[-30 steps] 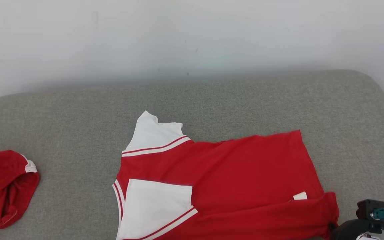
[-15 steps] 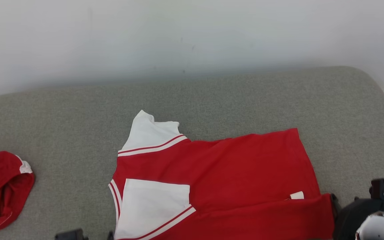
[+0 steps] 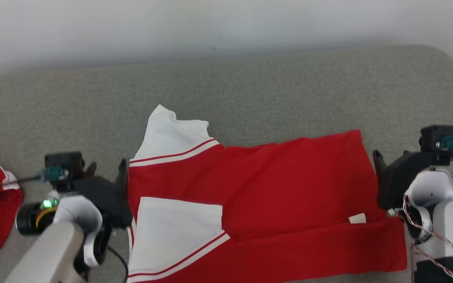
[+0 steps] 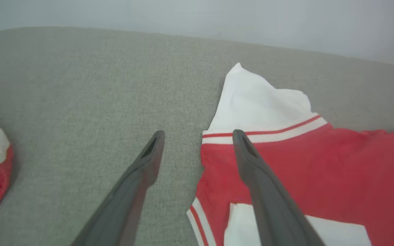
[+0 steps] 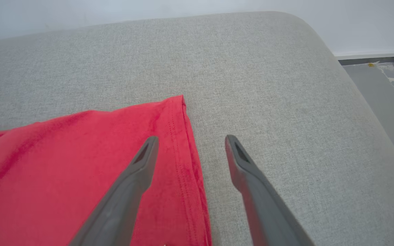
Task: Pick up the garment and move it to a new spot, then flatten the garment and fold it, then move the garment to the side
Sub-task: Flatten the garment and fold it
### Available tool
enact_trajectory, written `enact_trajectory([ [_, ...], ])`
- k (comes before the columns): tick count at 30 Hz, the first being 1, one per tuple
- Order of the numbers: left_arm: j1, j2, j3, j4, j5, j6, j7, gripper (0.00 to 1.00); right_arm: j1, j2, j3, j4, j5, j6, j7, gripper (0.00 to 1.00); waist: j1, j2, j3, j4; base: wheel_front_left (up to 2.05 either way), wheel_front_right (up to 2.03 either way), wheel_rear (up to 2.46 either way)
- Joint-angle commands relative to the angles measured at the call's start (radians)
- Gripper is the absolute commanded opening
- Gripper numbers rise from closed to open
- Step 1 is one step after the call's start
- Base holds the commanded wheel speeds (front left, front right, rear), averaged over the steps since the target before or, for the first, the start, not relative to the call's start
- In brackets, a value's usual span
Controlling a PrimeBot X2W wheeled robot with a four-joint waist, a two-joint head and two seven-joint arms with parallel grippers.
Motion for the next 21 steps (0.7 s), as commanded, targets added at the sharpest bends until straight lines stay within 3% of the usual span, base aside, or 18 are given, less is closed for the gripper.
enact_trajectory([
  [1, -0.057, 0.0, 0.0, 0.023, 0.004, -0.016, 0.011, 1.0, -0.037, -0.004, 0.014, 0.021, 0.004, -0.002, 0.008, 1.0, -0.0001, -0.0001, 0.058, -0.012, 0.0, 0.0, 0.0],
  [12, -0.437, 0.015, -0.051, 0.216, 0.041, -0.149, 0.155, 1.0, -0.364, -0.038, 0.197, 0.185, 0.027, -0.002, 0.005, 1.0, -0.0001, -0.0001, 0.26, -0.099, 0.0, 0.0, 0.0],
  [21, -0.561, 0.009, -0.09, 0.272, 0.064, -0.193, 0.211, 1.0, -0.461, -0.059, 0.22, 0.219, 0.04, -0.002, -0.037, 1.0, -0.0001, -0.0001, 0.346, -0.113, 0.0, 0.0, 0.0],
])
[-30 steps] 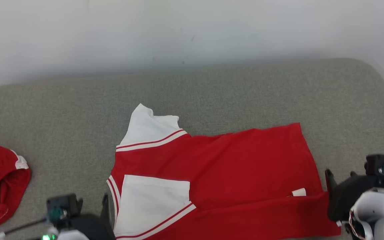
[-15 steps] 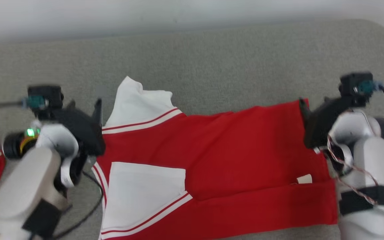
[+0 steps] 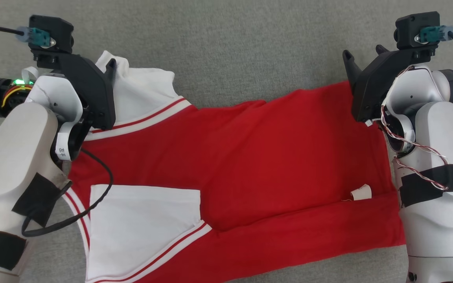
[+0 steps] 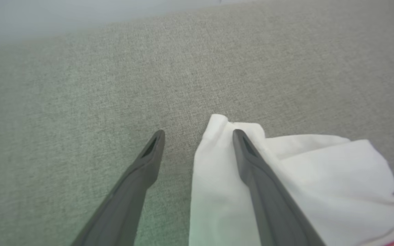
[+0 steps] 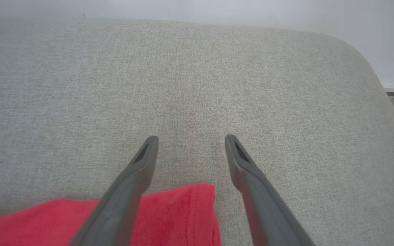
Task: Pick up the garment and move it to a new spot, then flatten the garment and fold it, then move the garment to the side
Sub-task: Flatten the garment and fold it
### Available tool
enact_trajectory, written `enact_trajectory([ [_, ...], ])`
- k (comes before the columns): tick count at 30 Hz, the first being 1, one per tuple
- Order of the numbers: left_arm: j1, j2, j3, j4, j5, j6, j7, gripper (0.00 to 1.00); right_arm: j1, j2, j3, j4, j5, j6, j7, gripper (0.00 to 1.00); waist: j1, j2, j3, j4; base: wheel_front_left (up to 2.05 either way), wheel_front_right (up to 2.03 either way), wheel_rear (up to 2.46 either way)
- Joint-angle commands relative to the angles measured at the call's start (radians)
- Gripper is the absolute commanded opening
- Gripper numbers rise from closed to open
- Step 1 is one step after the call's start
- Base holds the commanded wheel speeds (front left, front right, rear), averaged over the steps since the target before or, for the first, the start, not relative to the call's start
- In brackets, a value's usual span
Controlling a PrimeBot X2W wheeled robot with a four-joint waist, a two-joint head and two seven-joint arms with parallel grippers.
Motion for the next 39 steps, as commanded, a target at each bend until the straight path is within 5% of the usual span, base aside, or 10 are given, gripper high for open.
enact_trajectory([
  [1, -0.01, 0.005, -0.003, 0.005, 0.009, -0.005, 0.002, 1.0, -0.007, 0.0, 0.005, 0.001, 0.001, -0.002, -0.005, 1.0, -0.0004, -0.0003, 0.04, -0.025, 0.0, 0.0, 0.0],
  [15, 0.013, 0.019, -0.066, 0.044, -0.001, -0.009, 0.155, 0.96, 0.002, -0.011, 0.005, -0.01, -0.001, -0.002, -0.006, 1.0, -0.0004, -0.0003, 0.026, -0.032, 0.0, 0.0, 0.0],
  [16, 0.009, 0.025, -0.068, 0.039, 0.004, -0.011, 0.157, 0.8, 0.002, -0.008, 0.009, -0.011, -0.001, -0.002, -0.006, 1.0, -0.0004, -0.0003, 0.025, -0.036, 0.0, 0.0, 0.0],
  [17, 0.006, 0.029, -0.072, 0.037, 0.009, -0.014, 0.161, 0.49, 0.003, -0.005, 0.012, -0.012, -0.001, -0.002, -0.005, 1.0, -0.0004, -0.0003, 0.023, -0.04, 0.0, 0.0, 0.0],
  [18, 0.004, 0.033, -0.076, 0.038, 0.012, -0.016, 0.165, 0.42, 0.004, -0.002, 0.015, -0.013, 0.001, -0.002, -0.002, 1.0, -0.0004, -0.0003, 0.024, -0.044, 0.0, 0.0, 0.0],
  [20, 0.0, 0.034, -0.081, 0.044, 0.013, -0.021, 0.172, 0.0, 0.006, 0.0, 0.021, -0.013, 0.007, -0.002, 0.005, 1.0, -0.0004, -0.0003, 0.028, -0.052, 0.0, 0.0, 0.0],
  [39, -0.011, 0.088, -0.068, 0.003, -0.011, -0.005, 0.208, 0.0, 0.038, -0.055, 0.04, -0.061, 0.019, -0.002, 0.158, 1.0, -0.0004, -0.0003, 0.043, -0.047, 0.0, 0.0, 0.0],
])
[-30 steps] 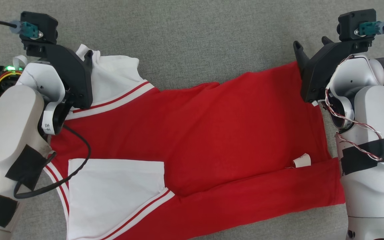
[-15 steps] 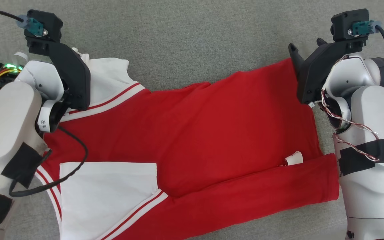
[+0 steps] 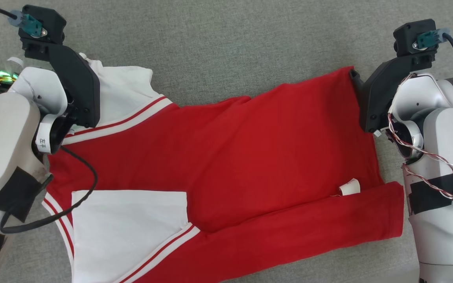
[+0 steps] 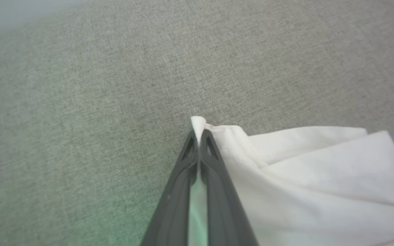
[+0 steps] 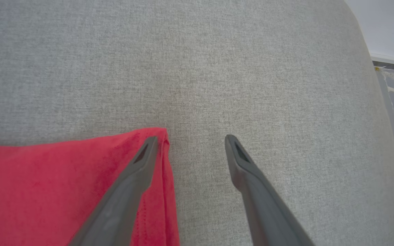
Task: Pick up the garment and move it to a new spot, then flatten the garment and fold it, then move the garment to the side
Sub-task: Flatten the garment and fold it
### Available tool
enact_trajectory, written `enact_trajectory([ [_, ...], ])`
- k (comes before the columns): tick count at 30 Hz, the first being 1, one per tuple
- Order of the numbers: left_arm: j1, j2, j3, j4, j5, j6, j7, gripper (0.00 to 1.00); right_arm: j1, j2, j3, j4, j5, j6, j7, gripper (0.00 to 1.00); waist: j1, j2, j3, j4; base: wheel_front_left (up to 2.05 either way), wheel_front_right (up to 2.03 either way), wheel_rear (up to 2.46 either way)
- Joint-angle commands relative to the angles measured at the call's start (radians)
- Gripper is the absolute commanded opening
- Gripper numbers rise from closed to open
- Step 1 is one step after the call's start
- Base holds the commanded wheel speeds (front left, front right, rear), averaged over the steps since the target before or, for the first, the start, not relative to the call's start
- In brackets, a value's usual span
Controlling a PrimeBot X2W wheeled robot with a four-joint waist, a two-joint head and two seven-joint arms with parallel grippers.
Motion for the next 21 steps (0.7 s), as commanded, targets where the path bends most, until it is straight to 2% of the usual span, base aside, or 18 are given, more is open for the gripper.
enact_trajectory([
  [1, 0.034, 0.014, -0.004, 0.017, -0.004, 0.007, 0.008, 0.0, -0.004, -0.004, 0.008, 0.006, 0.01, -0.002, -0.008, 1.0, 0.0, 0.0, 0.005, 0.005, 0.0, 0.0, 0.0],
  [12, 0.031, -0.003, -0.006, 0.007, -0.029, 0.004, 0.019, 0.0, -0.034, -0.064, 0.16, 0.141, 0.138, -0.002, 0.035, 1.0, 0.0, 0.0, 0.02, 0.025, 0.0, 0.0, 0.0],
  [13, 0.031, -0.004, -0.006, 0.007, -0.032, 0.004, 0.018, 0.0, -0.036, -0.071, 0.174, 0.149, 0.146, -0.001, 0.038, 0.58, 0.0, 0.0, 0.019, 0.026, 0.0, 0.0, 0.0],
  [14, 0.03, -0.006, -0.006, 0.006, -0.035, 0.002, 0.012, 0.0, -0.037, -0.077, 0.187, 0.156, 0.159, 0.0, 0.041, 0.37, 0.0, 0.0, 0.019, 0.027, 0.0, 0.0, 0.0],
  [15, 0.03, -0.008, -0.002, 0.002, -0.036, 0.002, 0.0, 0.0, -0.039, -0.084, 0.196, 0.161, 0.171, 0.0, 0.038, 0.22, 0.0, 0.0, 0.019, 0.028, 0.0, 0.0, 0.0],
  [16, 0.03, -0.01, 0.0, 0.0, -0.033, 0.0, -0.011, 0.0, -0.042, -0.092, 0.202, 0.167, 0.178, 0.0, 0.03, 0.0, 0.0, 0.0, 0.017, 0.028, 0.0, 0.0, 0.0],
  [21, 0.023, -0.009, 0.02, -0.002, -0.011, -0.007, -0.12, 0.0, -0.061, -0.112, 0.146, 0.189, 0.137, -0.003, -0.057, 0.0, 0.0, 0.0, 0.004, 0.023, 0.0, 0.0, 0.0],
])
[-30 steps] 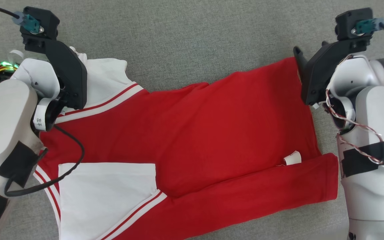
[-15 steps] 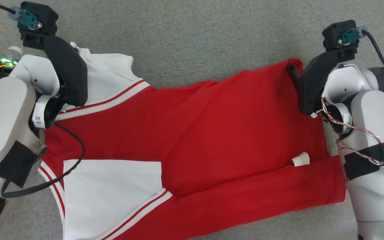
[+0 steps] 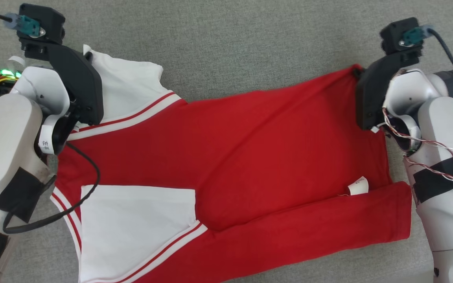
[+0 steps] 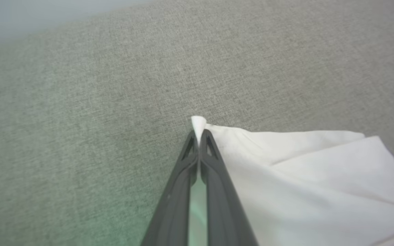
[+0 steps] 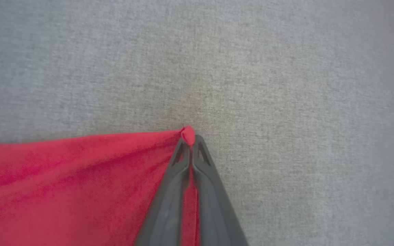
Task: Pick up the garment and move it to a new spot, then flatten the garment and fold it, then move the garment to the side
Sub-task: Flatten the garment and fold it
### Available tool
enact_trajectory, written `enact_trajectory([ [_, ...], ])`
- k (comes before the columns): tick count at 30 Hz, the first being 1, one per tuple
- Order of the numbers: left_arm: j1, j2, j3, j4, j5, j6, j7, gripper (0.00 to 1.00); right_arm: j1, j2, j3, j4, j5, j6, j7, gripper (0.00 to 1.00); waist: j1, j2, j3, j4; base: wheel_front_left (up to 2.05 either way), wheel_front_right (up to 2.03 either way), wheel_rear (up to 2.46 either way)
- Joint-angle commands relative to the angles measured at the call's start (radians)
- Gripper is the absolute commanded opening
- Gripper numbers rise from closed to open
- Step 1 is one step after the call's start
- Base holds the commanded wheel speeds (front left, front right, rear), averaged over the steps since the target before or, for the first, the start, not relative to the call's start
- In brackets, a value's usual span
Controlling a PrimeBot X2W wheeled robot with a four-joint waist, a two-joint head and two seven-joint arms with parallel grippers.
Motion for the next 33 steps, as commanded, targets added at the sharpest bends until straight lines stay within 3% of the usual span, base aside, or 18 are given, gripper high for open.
enact_trajectory([
  [1, 0.014, 0.004, 0.006, 0.009, 0.011, -0.008, -0.033, 0.0, 0.005, -0.001, -0.018, 0.019, -0.027, -0.004, -0.02, 0.0, -0.0001, 0.0, -0.007, -0.004, 0.0, 0.0, 0.0],
  [8, 0.0, -0.003, 0.025, 0.058, 0.057, -0.006, -0.239, 0.0, -0.014, 0.041, -0.081, 0.058, -0.106, -0.004, -0.133, 0.0, -0.0001, 0.0, -0.03, -0.005, 0.0, 0.0, 0.0],
  [12, -0.004, -0.018, 0.028, 0.086, 0.059, -0.015, -0.304, 0.0, -0.019, 0.057, -0.11, 0.069, -0.139, -0.004, -0.196, 0.0, -0.0001, 0.0, -0.047, 0.004, 0.0, 0.0, 0.0],
  [23, 0.122, -0.07, 0.077, 0.005, -0.07, -0.117, -0.435, 0.0, 0.071, 0.046, -0.102, 0.051, -0.105, -0.004, -0.241, 0.0, -0.0001, 0.0, -0.141, 0.045, 0.0, 0.0, 0.0],
  [29, 0.291, -0.074, 0.113, -0.155, -0.125, -0.092, -0.508, 0.0, 0.173, 0.014, -0.104, -0.014, -0.086, -0.004, -0.245, 0.0, -0.0001, 0.0, -0.205, 0.077, 0.0, 0.0, 0.0],
  [33, 0.474, -0.07, 0.133, -0.326, -0.185, -0.051, -0.532, 0.0, 0.267, -0.01, -0.124, -0.079, -0.092, -0.004, -0.262, 0.0, -0.0001, 0.0, -0.25, 0.1, 0.0, 0.0, 0.0],
])
